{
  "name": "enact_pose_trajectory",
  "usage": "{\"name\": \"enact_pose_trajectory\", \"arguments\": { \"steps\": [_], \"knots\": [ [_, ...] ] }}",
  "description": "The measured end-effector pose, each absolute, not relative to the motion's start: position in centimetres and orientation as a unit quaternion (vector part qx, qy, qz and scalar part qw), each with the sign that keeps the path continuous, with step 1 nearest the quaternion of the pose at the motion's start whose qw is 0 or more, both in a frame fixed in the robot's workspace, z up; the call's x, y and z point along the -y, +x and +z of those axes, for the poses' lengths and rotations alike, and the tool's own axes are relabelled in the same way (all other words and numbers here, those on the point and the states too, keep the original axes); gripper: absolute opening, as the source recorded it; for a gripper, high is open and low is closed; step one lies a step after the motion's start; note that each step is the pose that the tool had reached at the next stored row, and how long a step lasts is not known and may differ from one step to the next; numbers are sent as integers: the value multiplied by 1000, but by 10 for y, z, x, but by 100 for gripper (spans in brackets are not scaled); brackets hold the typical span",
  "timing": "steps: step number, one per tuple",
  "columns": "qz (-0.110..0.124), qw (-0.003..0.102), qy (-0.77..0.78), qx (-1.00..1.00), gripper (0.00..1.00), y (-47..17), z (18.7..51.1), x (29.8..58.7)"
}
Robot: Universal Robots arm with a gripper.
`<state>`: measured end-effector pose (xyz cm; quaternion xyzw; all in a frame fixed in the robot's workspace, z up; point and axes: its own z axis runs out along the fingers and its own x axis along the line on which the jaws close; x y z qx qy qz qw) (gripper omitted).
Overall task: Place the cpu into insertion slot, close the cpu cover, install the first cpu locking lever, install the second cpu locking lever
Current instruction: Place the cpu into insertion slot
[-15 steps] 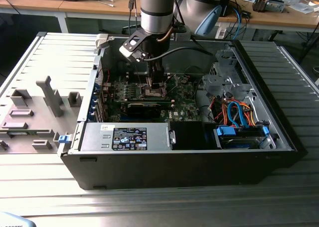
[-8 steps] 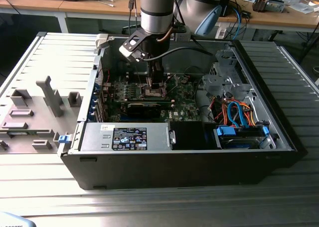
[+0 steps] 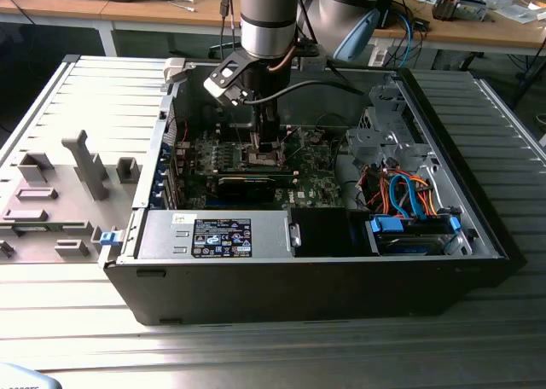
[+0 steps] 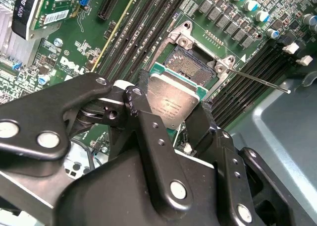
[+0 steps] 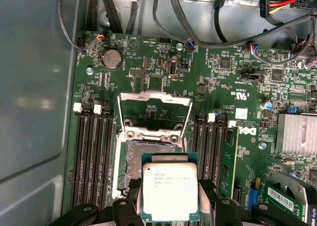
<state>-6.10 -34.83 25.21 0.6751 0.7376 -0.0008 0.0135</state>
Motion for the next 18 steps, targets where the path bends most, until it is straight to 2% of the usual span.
{"name": "enact_pose_trajectory", "arguments": {
  "steps": [18],
  "knots": [
    [-1, 13, 699, -715, 55, -61, 252, 348]
  ]
}}
